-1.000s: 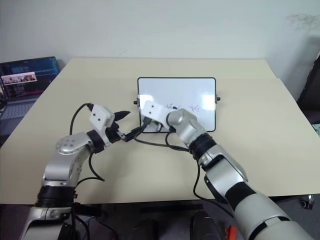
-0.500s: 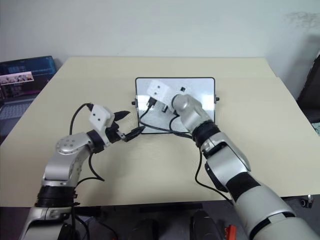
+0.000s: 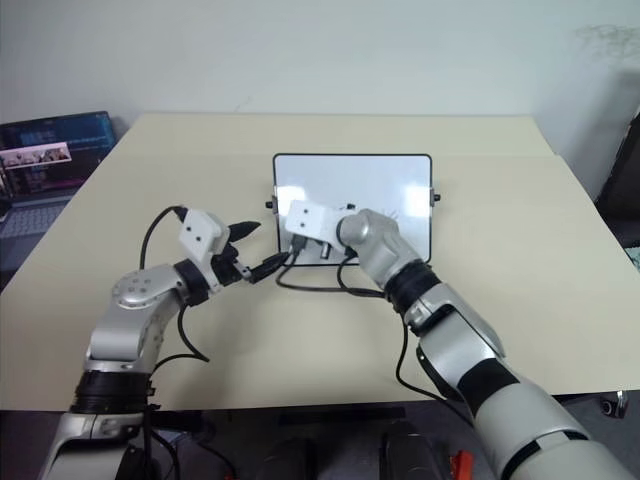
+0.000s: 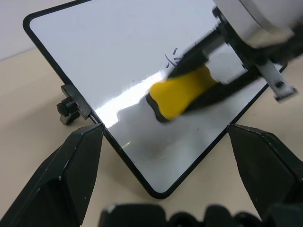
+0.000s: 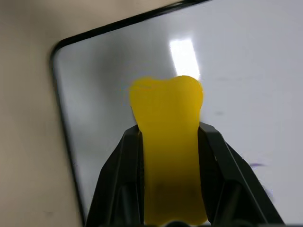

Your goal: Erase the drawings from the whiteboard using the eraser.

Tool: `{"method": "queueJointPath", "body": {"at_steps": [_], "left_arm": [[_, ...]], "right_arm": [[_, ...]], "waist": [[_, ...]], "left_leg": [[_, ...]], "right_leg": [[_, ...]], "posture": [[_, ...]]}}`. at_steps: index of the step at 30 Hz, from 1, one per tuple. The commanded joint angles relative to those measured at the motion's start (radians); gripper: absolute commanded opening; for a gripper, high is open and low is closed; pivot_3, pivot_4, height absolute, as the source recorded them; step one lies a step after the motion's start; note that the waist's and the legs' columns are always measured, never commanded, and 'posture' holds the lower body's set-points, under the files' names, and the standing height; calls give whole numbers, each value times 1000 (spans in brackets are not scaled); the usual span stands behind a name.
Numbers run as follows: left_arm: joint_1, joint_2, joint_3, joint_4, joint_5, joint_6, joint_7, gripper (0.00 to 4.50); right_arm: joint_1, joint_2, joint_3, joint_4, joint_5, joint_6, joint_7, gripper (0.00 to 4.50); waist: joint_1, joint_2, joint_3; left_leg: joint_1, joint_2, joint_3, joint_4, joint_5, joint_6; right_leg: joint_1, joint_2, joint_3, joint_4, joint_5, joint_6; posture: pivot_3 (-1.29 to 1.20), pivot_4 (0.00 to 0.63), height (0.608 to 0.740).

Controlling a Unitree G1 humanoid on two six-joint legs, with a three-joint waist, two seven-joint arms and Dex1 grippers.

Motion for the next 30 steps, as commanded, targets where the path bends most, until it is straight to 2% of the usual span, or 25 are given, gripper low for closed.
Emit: {"method": "queueJointPath", "body": {"at_steps": [1,8,16,19,24,30], "left_arm": [[-19,2,4,-18,-7,-12,-1,4500],[-21,2,3,-16,-6,-13,-2,4500],[-25,-3,-1,-17,-8,-13,-3,4500],[-25,-3,-1,-17,-8,-14,-3,4500],[-22,-2,0,-19,-8,-14,0,4500],[-18,0,2,-24,-9,-10,3,4500]], "right_arm": [[-51,-21,-46,67,-20,23,-93,1122],[-74,-46,-24,91,-49,9,-76,1121],[27,-74,83,-37,-82,24,159,1121],[51,-84,98,-80,-95,37,196,1121],[37,-76,75,-78,-98,40,160,1121],[-79,6,-28,25,-59,13,-51,1120]], "waist": [[3,0,0],[4,0,0],[7,0,0],[4,0,0],[2,0,0],[-2,0,1]], "left_leg": [[0,0,0,0,0,0],[0,0,0,-1,0,0],[0,0,0,-2,0,0],[1,0,0,-4,0,0],[1,0,0,-5,0,0],[1,0,0,-5,1,-2]], "right_leg": [[0,0,0,0,0,0],[0,0,0,-1,0,0],[0,0,0,-2,-1,0],[0,0,-1,-2,-1,0],[0,0,-1,-2,-1,0],[-1,0,-1,-1,-1,-1]], "posture": [[0,150,740],[0,150,740],[0,150,740],[0,150,740],[0,150,740],[0,150,740]]}}
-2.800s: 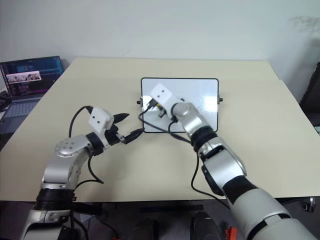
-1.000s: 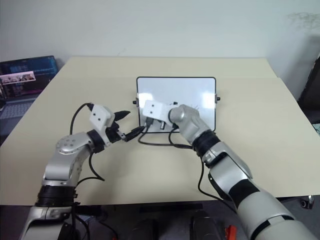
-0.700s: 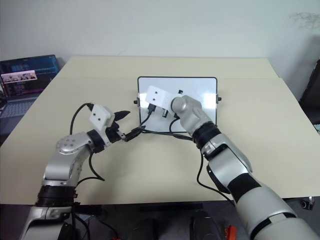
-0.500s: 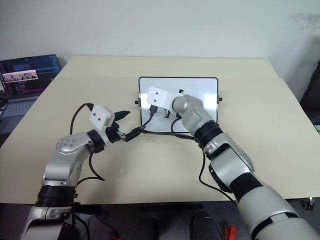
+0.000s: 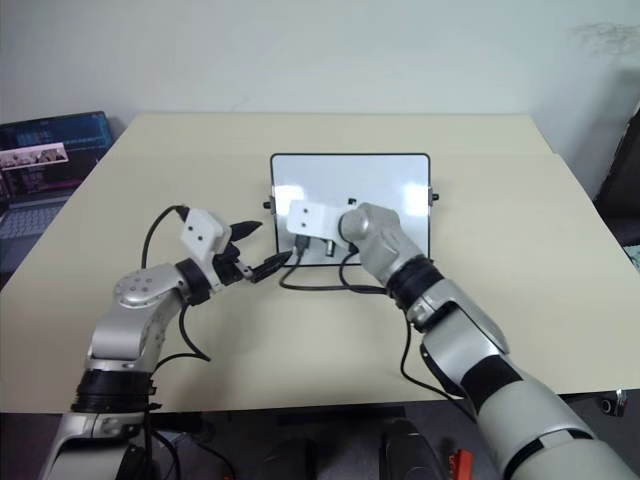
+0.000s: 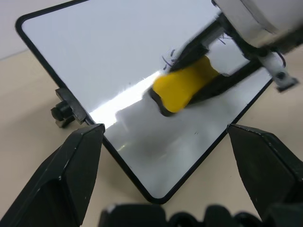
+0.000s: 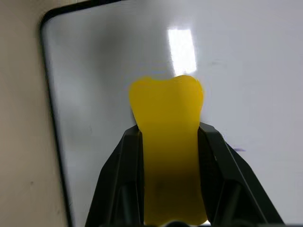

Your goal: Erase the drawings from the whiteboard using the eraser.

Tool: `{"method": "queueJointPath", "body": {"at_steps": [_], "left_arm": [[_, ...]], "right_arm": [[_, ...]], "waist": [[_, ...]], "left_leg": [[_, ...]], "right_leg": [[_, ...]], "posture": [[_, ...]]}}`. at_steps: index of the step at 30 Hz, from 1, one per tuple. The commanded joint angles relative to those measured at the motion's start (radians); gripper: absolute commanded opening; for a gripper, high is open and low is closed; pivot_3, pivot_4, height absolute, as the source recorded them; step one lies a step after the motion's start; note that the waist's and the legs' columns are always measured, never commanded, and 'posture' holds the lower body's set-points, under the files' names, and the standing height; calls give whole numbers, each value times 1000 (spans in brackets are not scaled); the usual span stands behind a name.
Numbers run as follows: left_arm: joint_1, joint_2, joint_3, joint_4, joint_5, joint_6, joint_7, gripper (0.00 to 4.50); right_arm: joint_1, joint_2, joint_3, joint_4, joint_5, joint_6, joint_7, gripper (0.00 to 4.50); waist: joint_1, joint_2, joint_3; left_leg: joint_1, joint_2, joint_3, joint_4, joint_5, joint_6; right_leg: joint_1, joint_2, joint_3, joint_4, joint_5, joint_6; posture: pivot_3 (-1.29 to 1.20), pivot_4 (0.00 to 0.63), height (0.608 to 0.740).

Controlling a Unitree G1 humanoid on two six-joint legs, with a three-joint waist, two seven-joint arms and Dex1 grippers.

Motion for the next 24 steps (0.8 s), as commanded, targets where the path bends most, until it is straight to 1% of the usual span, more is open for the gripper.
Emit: {"method": "queueJointPath", "body": {"at_steps": [1,3,7,10,12,16,20,24], "left_arm": [[-12,2,9,-26,-8,-10,2,4500],[-12,2,9,-27,-8,-10,4,4500],[-6,3,10,-39,-11,-5,5,4500],[-2,6,13,-44,-12,-2,5,4500],[0,8,14,-45,-11,0,6,4500],[2,11,17,-49,-13,2,5,4500],[0,13,17,-49,-13,3,4,4500],[-3,13,16,-49,-13,4,3,4500]], "right_arm": [[-76,20,-66,65,14,-27,-119,1120],[-103,36,-77,101,13,-56,-156,1120],[-136,50,-89,160,7,-69,-196,1120],[-123,49,-56,164,-9,-92,-136,1120],[-78,38,11,140,-37,-115,-13,1120],[-23,16,71,94,-63,-105,97,1120],[-9,-3,79,68,-73,-94,122,1120],[-32,3,48,88,-63,-77,63,1120]], "waist": [[0,0,1],[0,0,1],[0,0,1],[1,0,1],[0,0,1],[-1,0,1],[0,0,1],[2,0,1]], "left_leg": [[0,0,0,0,0,0],[-2,0,0,-1,0,0],[-7,0,1,-3,0,-1],[-7,0,1,-5,0,-1],[-7,0,1,-5,0,-1],[-6,0,1,-5,0,-1],[-5,0,0,-4,0,-2],[-4,0,-1,-3,0,-2]], "right_leg": [[0,0,0,0,0,0],[-1,0,0,-1,0,-1],[-8,0,0,0,1,-3],[-10,0,0,0,-1,-4],[-10,0,0,0,-1,-4],[-10,0,0,1,-1,-4],[-8,0,0,2,-1,-4],[-6,0,-1,2,-1,-4]], "posture": [[0,150,740],[0,150,740],[0,150,740],[0,150,740],[0,150,740],[0,150,740],[0,150,740],[0,150,740]]}}
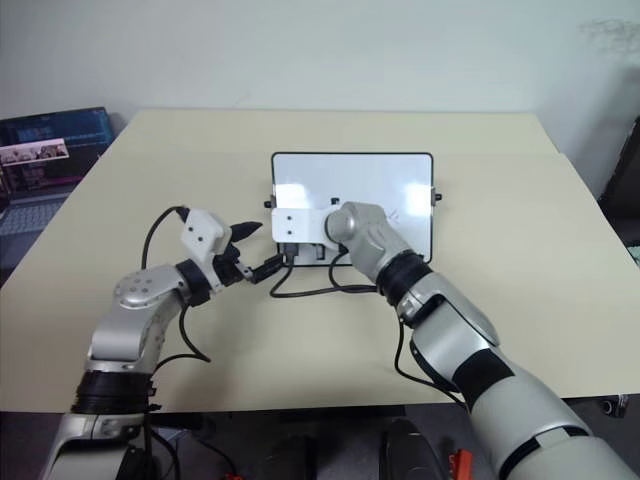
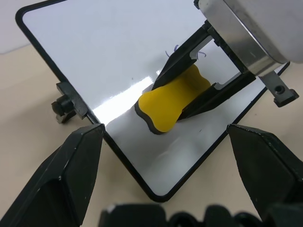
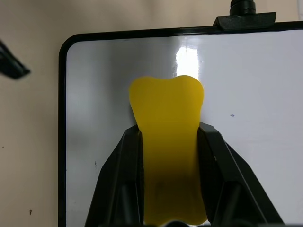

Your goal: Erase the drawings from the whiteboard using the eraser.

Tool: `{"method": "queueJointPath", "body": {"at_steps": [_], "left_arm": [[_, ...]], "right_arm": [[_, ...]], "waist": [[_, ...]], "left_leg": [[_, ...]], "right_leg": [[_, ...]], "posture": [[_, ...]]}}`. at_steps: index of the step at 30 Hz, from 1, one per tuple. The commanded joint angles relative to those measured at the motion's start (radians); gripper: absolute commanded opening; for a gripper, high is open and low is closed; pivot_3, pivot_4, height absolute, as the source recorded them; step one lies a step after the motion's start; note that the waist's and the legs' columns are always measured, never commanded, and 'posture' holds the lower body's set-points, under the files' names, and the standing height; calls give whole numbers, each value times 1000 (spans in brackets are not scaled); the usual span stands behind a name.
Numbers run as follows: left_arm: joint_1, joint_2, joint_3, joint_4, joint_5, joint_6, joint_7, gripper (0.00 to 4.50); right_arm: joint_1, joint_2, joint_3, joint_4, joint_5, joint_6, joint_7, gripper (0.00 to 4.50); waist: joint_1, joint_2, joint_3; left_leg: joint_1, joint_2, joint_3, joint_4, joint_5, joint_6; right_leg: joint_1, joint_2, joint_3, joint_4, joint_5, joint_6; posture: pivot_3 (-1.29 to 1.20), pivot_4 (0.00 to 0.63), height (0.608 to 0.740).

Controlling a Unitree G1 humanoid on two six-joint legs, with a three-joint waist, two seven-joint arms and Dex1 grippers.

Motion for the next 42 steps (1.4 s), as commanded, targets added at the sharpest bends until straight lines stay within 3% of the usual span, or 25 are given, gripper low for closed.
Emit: {"method": "queueJointPath", "body": {"at_steps": [1,6,17,27,31,35,37,42], "left_arm": [[-10,12,15,-41,-11,-1,2,4500],[-10,11,14,-41,-8,-3,4,4500],[-9,19,20,-29,-9,-7,-2,4500],[-6,43,48,-37,-15,-12,-2,4500],[-1,61,57,-53,-18,-10,-3,4500],[-6,91,73,-72,-37,4,-19,4500],[-8,106,74,-83,-51,18,-33,4500],[-30,142,78,-101,-60,45,-53,4500]], "right_arm": [[-20,-9,-38,47,-9,44,-72,1120],[-79,-3,-77,128,-12,47,-222,1120],[-109,-2,-72,176,-19,46,-286,1120],[-101,-5,-95,162,15,33,-257,1120],[-55,-17,-235,-82,190,117,-69,1119],[24,-147,-288,-475,296,301,156,1119],[68,-218,-286,-569,298,344,189,1119],[198,-399,-305,-730,310,380,256,1119]], "waist": [[0,0,0],[4,0,0],[8,0,0],[9,0,0],[11,-1,2],[15,0,2],[22,0,2],[28,0,2]], "left_leg": [[0,0,0,0,0,0],[0,0,-1,0,1,-1],[1,0,-1,1,1,-1],[1,0,-1,1,1,-1],[-1,0,-2,1,1,-1],[-10,0,-3,0,1,-2],[-18,0,-6,0,1,-2],[-19,-1,-9,-1,0,-4]], "right_leg": [[0,0,0,0,0,0],[0,0,0,0,0,0],[1,0,-1,0,0,0],[1,0,-1,0,0,0],[1,0,-2,-1,0,0],[-9,0,-3,0,0,-1],[-16,-1,-6,0,-1,-1],[-15,-7,-19,-2,-3,-4]], "posture": [[0,150,740],[0,150,740],[0,150,740],[0,150,740],[0,150,740],[0,150,740],[0,150,740],[0,150,740]]}}
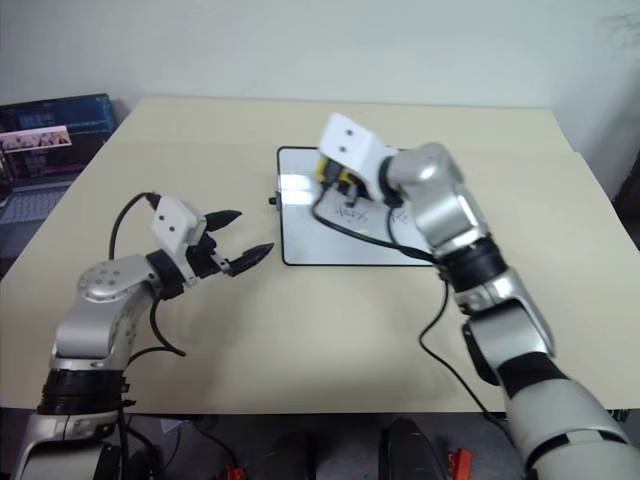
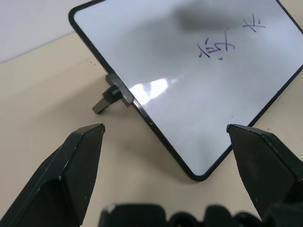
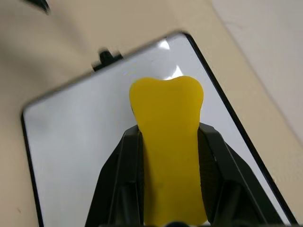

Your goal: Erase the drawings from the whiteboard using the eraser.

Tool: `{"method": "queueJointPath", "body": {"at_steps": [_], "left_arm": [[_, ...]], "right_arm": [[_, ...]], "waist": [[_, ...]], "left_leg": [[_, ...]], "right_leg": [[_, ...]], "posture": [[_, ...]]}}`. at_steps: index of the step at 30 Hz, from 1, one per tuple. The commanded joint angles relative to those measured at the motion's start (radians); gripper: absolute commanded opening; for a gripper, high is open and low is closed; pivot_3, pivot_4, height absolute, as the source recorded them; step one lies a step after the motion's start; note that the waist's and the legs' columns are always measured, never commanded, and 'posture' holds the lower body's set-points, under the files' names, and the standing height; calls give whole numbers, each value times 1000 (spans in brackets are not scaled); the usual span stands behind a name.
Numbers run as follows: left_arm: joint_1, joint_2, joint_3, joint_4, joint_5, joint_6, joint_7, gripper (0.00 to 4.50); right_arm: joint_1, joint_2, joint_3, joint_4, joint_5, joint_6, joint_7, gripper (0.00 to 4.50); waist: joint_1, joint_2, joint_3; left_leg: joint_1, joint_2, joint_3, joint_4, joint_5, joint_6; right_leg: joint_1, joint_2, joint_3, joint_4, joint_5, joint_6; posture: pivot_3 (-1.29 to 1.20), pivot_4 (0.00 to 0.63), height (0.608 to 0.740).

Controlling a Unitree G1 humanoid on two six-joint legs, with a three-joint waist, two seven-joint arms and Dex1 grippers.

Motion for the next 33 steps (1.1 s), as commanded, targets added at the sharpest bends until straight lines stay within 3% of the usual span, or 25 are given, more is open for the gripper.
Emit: {"method": "queueJointPath", "body": {"at_steps": [1,7,12,33], "left_arm": [[-32,39,29,-46,-17,7,-14,4500],[-54,71,28,-44,-19,18,-36,4500],[-75,70,17,-43,-15,22,-44,4500],[-99,75,-30,-63,7,25,-81,4500]], "right_arm": [[68,-103,-48,-125,40,12,60,1119],[212,-339,-137,-262,123,-23,172,1119],[244,-443,-151,-215,109,-55,161,1119],[256,-462,-142,-192,113,-61,150,1119]], "waist": [[0,0,0],[0,1,3],[-4,1,3],[0,1,3]], "left_leg": [[0,0,0,0,0,0],[0,-1,0,1,0,0],[2,0,1,1,0,0],[2,-1,0,3,0,0]], "right_leg": [[0,0,0,0,0,0],[1,0,0,0,0,0],[2,0,0,2,-1,0],[3,0,-1,2,0,0]], "posture": [[0,150,740],[0,150,740],[0,150,740],[0,150,740]]}}
